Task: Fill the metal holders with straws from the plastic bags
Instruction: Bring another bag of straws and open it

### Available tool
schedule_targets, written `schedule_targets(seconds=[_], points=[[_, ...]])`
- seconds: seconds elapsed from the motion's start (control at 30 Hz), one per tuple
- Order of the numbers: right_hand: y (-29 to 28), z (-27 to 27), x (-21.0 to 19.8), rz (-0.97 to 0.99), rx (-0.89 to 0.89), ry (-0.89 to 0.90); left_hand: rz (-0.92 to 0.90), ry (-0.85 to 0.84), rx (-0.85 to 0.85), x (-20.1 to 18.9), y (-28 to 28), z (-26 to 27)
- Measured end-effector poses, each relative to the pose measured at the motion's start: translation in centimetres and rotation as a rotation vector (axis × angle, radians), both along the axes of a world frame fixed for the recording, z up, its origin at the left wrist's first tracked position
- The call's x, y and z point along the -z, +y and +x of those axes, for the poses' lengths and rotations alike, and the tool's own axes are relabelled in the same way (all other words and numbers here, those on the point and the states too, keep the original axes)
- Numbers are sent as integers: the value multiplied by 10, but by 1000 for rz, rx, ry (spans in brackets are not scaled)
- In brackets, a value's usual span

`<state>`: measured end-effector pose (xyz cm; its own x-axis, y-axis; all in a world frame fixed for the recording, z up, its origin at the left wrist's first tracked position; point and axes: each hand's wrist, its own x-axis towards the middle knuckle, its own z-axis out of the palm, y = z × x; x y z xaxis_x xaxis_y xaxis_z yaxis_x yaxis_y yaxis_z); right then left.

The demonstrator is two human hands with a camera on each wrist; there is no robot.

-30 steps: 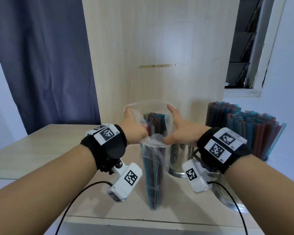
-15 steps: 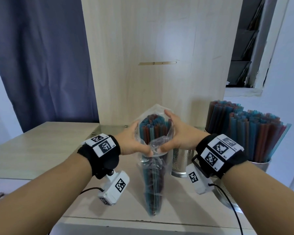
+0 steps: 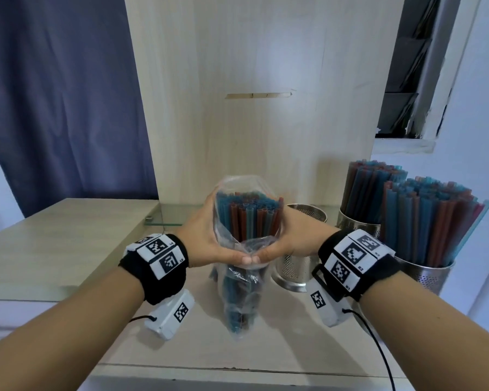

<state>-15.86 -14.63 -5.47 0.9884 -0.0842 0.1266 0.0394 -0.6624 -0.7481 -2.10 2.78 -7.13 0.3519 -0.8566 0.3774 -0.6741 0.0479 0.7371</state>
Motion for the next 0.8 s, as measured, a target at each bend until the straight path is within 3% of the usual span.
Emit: schedule_targets(seconds=[0.1,0.17,0.23,0.33,0.47,0.57,0.63,0.8], points=[[1,6,7,-22,-26,71,178,-128,20,7,1,1],[2,12,15,-53,22,13,316,-264,-156,16,5,3],[4,17,21,-105,66,-58,287,-380,-334,23,9,3],[5,19,24,-127,73,-25,66,-242,-239,22,12,1],[12,13,19,-88,1,67,130,-162,-131,37,7,5],[21,6,14,91,43,-62,123,-116,-139,43,3,13],[26,7,16,216,166,-193,117,-148,-158,44,-1,20],[30,33,26,280,391,-355,157,-305,-323,48,-12,25]])
